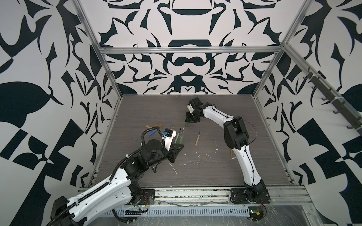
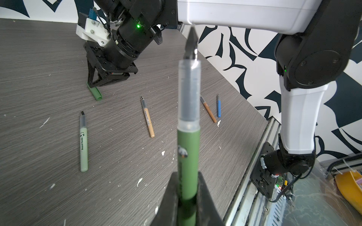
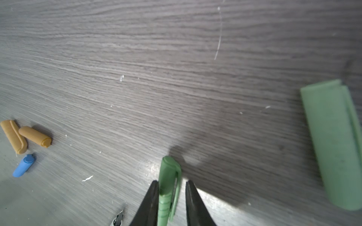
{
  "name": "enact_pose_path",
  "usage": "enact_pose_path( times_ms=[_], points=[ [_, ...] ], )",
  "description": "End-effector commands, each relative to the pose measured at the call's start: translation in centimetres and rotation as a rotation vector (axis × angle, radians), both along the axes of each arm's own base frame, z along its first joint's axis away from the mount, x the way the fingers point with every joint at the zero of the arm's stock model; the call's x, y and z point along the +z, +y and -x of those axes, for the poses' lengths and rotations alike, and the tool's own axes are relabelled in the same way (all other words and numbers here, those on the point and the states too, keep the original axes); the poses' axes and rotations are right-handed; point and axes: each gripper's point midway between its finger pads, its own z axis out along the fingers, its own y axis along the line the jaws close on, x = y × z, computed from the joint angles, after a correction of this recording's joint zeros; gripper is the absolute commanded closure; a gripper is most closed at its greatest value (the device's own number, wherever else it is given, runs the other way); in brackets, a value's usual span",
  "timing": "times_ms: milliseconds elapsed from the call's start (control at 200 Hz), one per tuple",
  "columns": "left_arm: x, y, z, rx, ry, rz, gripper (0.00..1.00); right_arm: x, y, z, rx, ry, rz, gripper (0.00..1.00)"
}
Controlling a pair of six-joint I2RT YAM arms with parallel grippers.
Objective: Insert the pens into the pen caps
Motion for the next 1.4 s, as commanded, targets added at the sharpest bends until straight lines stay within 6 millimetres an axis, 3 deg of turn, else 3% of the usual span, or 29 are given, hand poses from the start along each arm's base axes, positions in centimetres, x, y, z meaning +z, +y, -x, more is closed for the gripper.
enact_pose_path(
  times_ms=[0, 225, 440, 580, 695, 960, 1070, 1280, 1395],
  points=[
    [2.1, -0.2, 0.0, -0.007, -0.031, 0.048, 0.96, 1.6, 0.7, -0.5, 0.004, -0.025, -0.017, 0.73],
    [2.1, 0.0, 0.1, -0.006, -0.032, 0.049, 0.96, 0.2, 0.9, 0.0, 0.012, -0.015, 0.049, 0.74],
    [2.0, 0.3, 0.2, -0.001, -0.034, 0.049, 0.96, 0.2, 1.1, 0.6, 0.023, -0.038, 0.120, 0.76],
    [1.9, 0.3, 0.3, -0.001, -0.033, 0.050, 0.97, 1.9, 1.5, 1.2, 0.061, -0.076, 0.133, 0.74],
    [1.9, 0.4, 0.3, -0.001, -0.033, 0.050, 0.97, 2.4, 0.8, 1.7, 0.076, -0.097, 0.156, 0.79],
    [1.9, 0.2, 0.2, -0.003, -0.034, 0.055, 0.97, 1.9, -0.9, 3.7, 0.103, -0.081, 0.195, 0.80],
    [1.9, 0.2, 0.3, -0.006, -0.032, 0.056, 0.97, 1.9, -1.9, 5.3, 0.113, -0.065, 0.212, 0.80],
    [1.8, 0.2, 0.1, 0.003, -0.032, 0.057, 0.97, 3.0, -1.8, 8.1, 0.154, -0.034, 0.131, 0.66],
    [2.1, 0.0, 0.0, -0.002, -0.036, 0.057, 0.97, 3.9, -2.3, 8.5, 0.168, -0.047, 0.134, 0.64]
  ],
)
